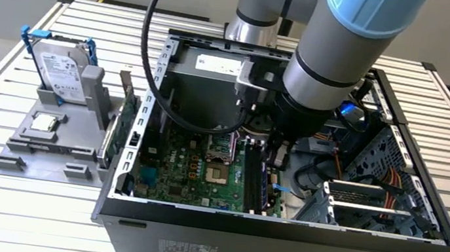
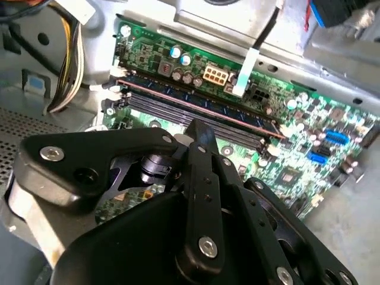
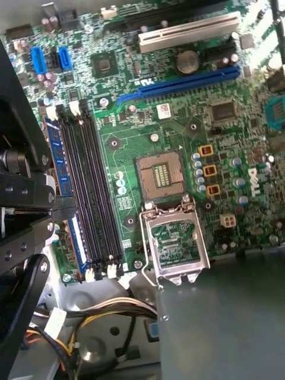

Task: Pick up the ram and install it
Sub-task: 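Press down the ram until it locks into place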

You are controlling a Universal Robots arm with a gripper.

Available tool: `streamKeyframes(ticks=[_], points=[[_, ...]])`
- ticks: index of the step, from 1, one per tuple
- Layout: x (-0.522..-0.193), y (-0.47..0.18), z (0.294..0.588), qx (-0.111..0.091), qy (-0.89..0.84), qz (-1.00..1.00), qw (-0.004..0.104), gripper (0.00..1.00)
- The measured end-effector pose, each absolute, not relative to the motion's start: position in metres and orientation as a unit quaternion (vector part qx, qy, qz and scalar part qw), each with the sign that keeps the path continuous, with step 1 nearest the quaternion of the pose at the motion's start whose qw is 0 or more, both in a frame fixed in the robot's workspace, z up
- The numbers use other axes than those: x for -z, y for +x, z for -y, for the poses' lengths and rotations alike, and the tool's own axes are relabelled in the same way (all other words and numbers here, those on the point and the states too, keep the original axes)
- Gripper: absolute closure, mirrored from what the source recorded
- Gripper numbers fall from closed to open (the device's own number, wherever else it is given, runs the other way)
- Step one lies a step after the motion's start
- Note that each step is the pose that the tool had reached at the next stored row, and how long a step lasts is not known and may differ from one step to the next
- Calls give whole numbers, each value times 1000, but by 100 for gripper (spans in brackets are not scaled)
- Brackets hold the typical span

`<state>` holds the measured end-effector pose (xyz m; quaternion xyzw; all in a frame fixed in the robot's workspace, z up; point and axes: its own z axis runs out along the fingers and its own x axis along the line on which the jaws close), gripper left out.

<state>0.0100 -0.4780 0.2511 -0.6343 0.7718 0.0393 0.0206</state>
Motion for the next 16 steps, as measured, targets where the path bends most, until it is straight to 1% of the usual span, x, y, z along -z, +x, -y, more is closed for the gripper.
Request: streamKeyframes(ticks=[7, 11, 16], points=[[-246, 10, 478, -37, -682, -730, 22, 100], [-245, 10, 478, -32, -702, -711, 27, 100], [-244, 12, 478, -32, -704, -709, 28, 100]])
